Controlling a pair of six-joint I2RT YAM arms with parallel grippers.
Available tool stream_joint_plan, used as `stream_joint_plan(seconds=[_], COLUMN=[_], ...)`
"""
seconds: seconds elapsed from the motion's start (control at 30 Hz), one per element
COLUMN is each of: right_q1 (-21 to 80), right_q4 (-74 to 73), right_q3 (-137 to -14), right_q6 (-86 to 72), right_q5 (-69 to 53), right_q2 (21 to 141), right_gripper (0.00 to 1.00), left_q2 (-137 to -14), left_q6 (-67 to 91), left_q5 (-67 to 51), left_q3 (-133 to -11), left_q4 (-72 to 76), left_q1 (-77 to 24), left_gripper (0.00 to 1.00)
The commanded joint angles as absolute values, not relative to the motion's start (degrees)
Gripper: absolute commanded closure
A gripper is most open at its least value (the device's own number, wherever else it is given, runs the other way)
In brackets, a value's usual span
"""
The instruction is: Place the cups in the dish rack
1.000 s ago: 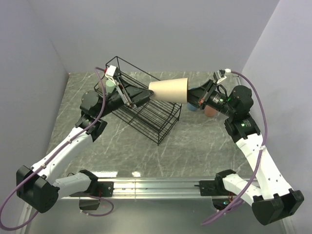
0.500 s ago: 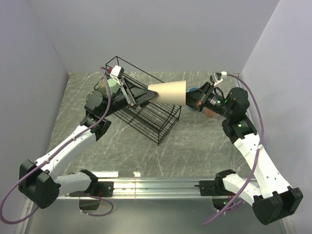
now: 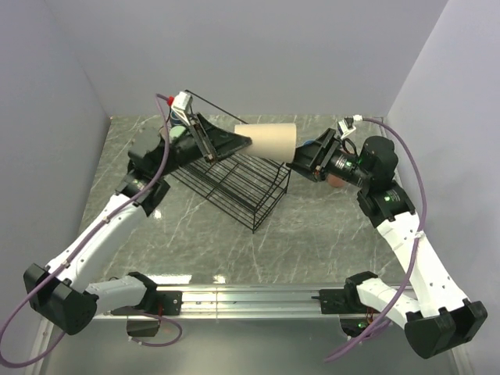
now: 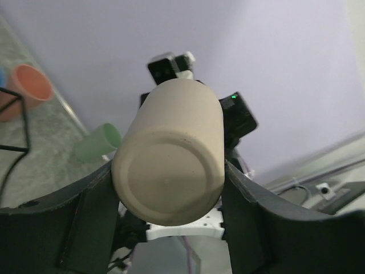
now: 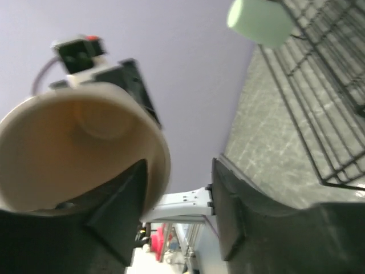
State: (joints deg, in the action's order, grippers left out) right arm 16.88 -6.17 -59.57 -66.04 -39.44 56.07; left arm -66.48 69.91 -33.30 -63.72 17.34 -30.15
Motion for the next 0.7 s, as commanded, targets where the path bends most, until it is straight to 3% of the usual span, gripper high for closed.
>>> stream_joint_plan(seconds=[0.0, 0.1, 0.3, 0.67], right_q1=[17.0, 15.9, 11.8, 11.4], right_q4=[-20.1, -31.8, -46.1, -47.1], right_q3=[-67.0, -71.4, -73.6, -71.3], right_q6=[-56.4, -49.8, -41.6, -41.5], right_q5=[-35.3, -27.4, -18.3, -20.1], right_q2=[56.7, 56.9, 55.9, 55.0], right_gripper=[0.39, 0.37, 0.37, 0.39], left_q2=[-64.1, -63.5, -67.8, -78.9], left_q6=[60.1, 53.0, 33.5, 21.4], left_q5=[-32.9, -33.6, -21.9, -0.5], left_q3=[-71.1, -76.2, -90.7, -96.9], left_q4=[4.6, -8.2, -36.9, -51.0], left_q1=[-25.1, -18.3, -14.2, -20.4], left_gripper=[0.93, 1.00, 1.00, 1.00])
